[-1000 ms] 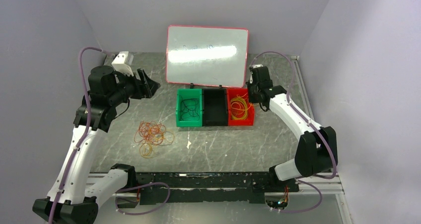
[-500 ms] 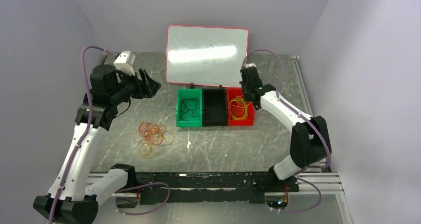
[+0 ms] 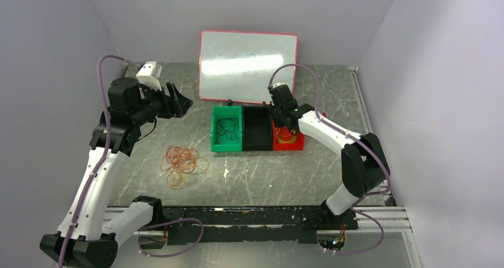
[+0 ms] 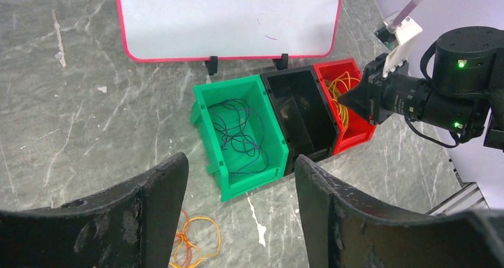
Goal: Untangle the cables
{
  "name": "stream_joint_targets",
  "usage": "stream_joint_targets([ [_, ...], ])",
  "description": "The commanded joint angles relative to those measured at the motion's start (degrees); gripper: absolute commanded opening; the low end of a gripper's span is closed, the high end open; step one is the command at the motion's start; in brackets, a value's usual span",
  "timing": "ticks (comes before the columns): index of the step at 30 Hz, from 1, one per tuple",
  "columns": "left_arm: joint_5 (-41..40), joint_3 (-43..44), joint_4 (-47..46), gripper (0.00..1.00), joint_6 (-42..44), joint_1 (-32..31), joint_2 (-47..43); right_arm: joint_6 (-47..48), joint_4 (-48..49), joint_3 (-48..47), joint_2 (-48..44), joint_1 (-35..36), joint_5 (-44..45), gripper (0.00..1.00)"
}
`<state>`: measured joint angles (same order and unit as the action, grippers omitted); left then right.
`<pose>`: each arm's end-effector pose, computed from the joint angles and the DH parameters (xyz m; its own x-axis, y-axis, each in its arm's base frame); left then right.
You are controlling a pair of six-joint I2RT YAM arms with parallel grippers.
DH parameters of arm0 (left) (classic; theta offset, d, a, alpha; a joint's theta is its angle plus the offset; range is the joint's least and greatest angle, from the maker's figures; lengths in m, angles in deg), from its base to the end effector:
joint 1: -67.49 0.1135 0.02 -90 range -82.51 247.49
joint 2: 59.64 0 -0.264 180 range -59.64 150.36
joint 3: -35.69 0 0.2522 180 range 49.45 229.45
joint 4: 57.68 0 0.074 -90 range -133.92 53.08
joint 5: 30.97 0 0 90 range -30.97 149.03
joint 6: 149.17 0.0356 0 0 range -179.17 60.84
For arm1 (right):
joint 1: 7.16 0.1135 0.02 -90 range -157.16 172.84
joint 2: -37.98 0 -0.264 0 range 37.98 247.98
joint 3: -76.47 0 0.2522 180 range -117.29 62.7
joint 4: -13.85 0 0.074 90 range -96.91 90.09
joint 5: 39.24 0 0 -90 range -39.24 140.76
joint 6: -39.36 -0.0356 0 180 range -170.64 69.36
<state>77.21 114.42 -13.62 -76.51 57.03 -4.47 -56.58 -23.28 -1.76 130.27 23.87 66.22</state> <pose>0.1960 -0.0475 0.3933 -0.4658 -0.2020 -0.8615 0.3363 0.8601 -0.3835 0.2989 0.1687 0.2316 -0.7007 -0.3051 -0.6449 -0.2827 0.9487 -0.1417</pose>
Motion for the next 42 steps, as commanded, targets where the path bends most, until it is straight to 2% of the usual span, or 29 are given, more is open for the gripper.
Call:
stream_joint_targets([
  [1,0.45,1.10,0.20,0.70,0.02,-0.35,-0.51,-3.09,3.60,1.87,-2.33,-1.22,-6.43,0.00],
  [10,0.09,0.96,0.71,0.71,0.36,-0.35,-0.87,-5.54,6.54,6.51,-3.58,-7.89,-8.17,0.00],
  [27,-0.02,0.59,1.16,0.71,0.43,-0.35,-1.04,-5.71,10.44,6.72,3.13,-9.40,-10.09,0.01],
  [31,-0.40,0.51,1.16,0.70,0.54,-0.35,-0.95,-5.29,9.66,6.45,2.63,-9.40,-9.58,0.09],
  [40,-0.12,0.56,0.99,0.70,0.56,-0.35,-0.48,-4.70,6.85,4.63,0.06,-9.40,-8.36,0.44],
  [42,0.04,0.85,1.22,0.70,0.62,-0.35,-0.26,-4.77,6.32,4.48,-0.92,-9.40,-8.18,0.47],
])
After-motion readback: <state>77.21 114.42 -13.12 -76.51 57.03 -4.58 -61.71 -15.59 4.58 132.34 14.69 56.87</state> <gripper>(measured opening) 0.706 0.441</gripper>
